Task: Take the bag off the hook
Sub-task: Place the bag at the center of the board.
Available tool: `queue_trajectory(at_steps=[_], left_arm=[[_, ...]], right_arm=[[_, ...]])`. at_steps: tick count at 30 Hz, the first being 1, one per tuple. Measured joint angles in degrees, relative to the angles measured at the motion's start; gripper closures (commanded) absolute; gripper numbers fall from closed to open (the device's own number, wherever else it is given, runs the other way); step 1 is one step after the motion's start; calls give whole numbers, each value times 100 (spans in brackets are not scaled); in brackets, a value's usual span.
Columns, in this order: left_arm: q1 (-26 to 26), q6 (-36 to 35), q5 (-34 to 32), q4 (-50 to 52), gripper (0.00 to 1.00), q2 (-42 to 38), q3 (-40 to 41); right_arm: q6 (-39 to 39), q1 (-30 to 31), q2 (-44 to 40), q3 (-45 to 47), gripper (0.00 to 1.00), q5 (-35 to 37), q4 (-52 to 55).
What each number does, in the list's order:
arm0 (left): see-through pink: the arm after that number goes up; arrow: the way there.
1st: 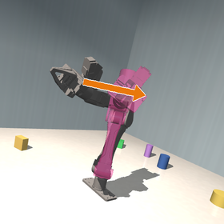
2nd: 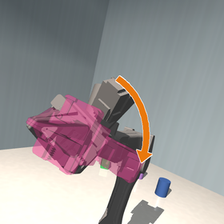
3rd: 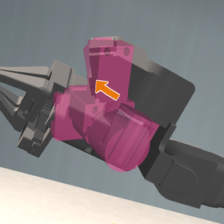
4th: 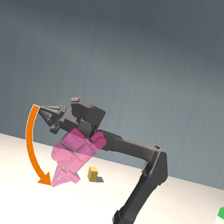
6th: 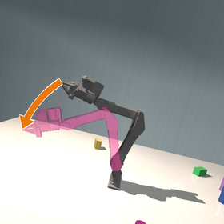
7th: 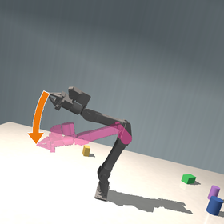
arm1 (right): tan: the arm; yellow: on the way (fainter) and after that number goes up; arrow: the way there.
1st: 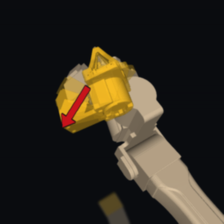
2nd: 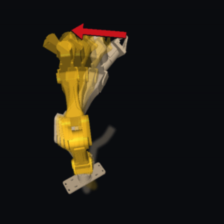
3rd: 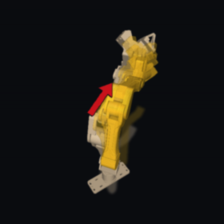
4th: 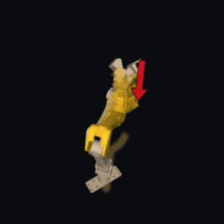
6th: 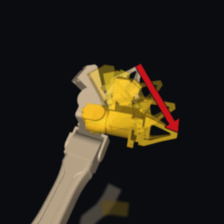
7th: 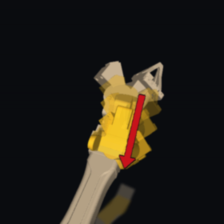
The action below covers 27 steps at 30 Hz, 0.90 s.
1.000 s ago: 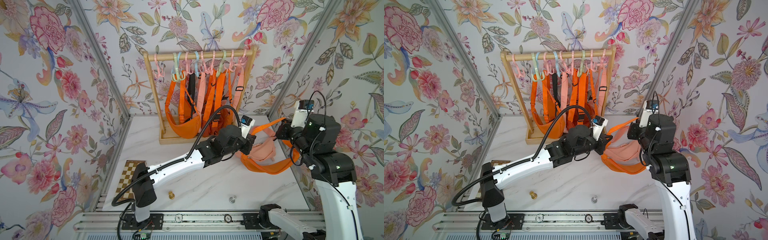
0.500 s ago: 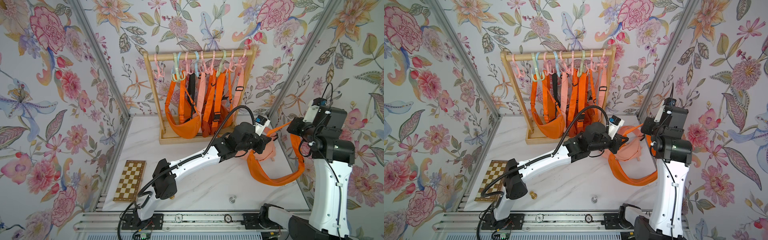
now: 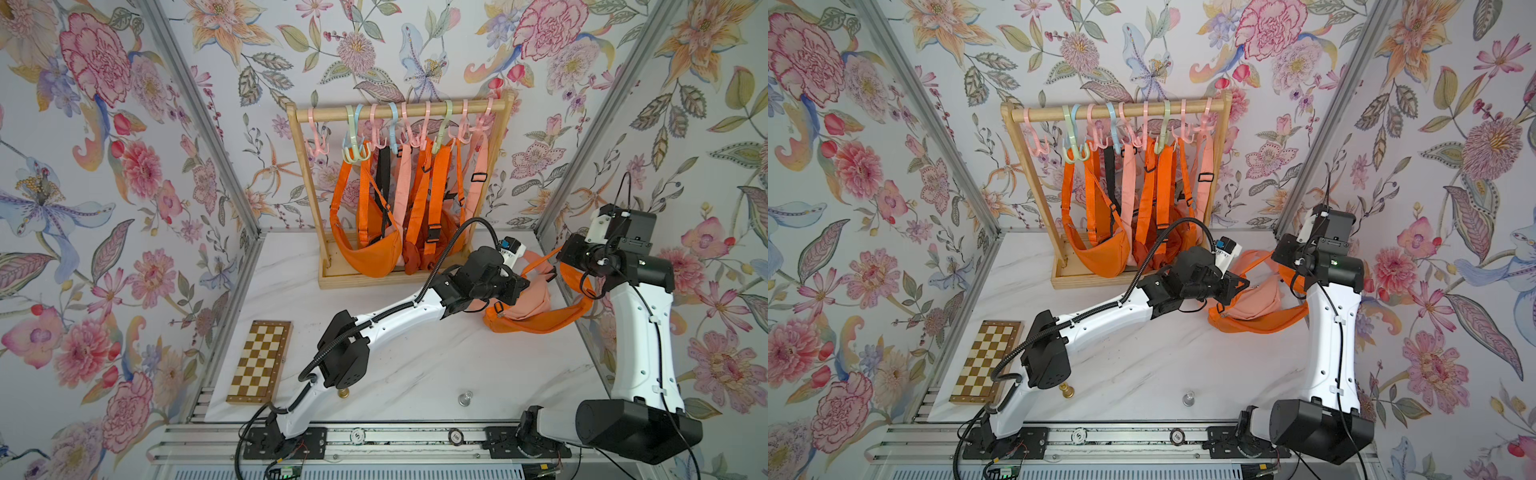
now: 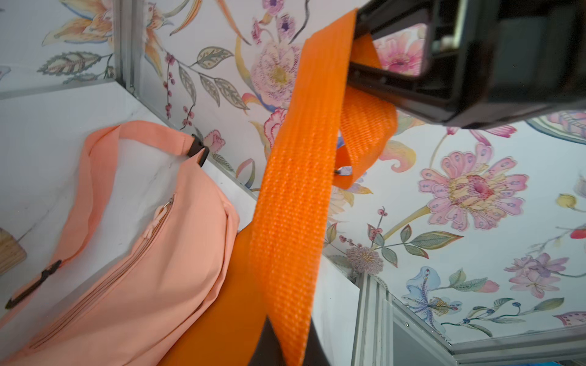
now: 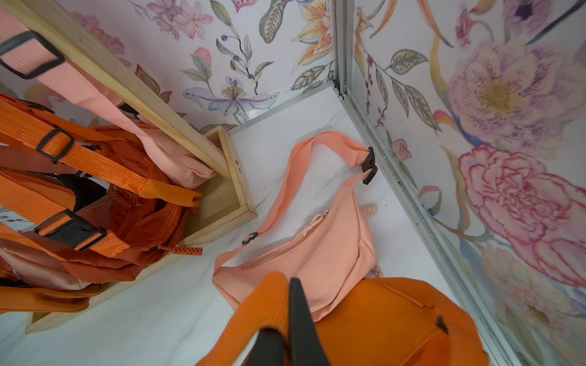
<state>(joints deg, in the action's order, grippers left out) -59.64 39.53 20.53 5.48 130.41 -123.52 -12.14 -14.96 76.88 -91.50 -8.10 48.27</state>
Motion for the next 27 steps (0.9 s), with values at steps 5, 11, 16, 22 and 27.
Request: queue_trajectory(at_steps=[5,11,16,22,27], left_arm=[[72,155,177,-118,100,37,-2],[-297,149,190,-254,100,-308,210],[-619,66,129,-236,100,-767,380],[-758,-33,-17,-269,100,-1104,577],[-693,-96,-109,-120,100,-892,376]], right_arm=[[-13,31,-245,24,100,92,-13],[-15,22,-1126,-24,100,433,177],[-15,9,-1646,-380,100,726,509],[-17,-13,-1952,-562,100,861,688],[-46,-24,-1617,-262,100,857,470]])
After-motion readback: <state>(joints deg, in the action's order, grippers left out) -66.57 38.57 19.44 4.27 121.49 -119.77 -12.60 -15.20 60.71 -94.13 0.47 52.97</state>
